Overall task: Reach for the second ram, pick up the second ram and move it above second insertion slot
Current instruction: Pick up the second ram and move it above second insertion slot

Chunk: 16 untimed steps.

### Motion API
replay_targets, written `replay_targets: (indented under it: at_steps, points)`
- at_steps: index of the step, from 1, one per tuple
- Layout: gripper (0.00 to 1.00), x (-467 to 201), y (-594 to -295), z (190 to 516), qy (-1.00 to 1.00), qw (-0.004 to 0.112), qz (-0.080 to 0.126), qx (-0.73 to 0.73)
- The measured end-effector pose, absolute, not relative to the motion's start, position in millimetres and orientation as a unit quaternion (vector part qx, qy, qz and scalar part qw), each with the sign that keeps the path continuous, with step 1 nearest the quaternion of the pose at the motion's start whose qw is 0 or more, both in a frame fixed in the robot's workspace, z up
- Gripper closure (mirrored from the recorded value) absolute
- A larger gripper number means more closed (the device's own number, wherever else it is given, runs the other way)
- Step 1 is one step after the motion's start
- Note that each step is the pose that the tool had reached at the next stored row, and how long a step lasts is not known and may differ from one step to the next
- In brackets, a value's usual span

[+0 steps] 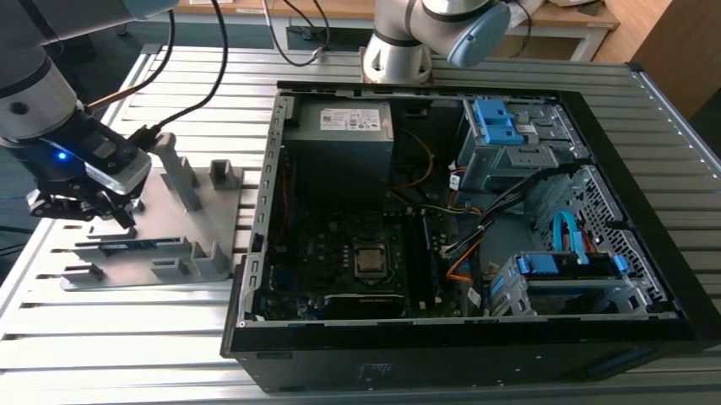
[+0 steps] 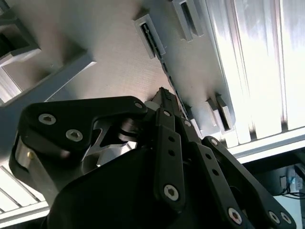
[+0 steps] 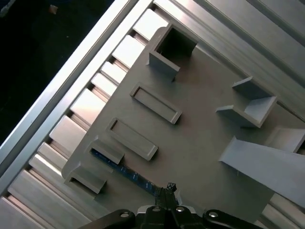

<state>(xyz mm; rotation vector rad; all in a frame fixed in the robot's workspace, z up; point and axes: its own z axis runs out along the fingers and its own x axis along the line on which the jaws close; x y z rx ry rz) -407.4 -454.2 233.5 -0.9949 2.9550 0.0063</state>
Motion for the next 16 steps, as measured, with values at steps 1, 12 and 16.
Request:
replay_targets:
  at_steps: [1,12,16]
  points:
    - [0.9,-407.4,-454.2,233.5,0.946,0.012,0.002,-0.323]
    - [0.9,-407.4,-454.2,233.5,0.929,0.012,0.003,-0.37]
    - [0.9,-407.4,-454.2,233.5,0.922,0.012,0.003,-0.386]
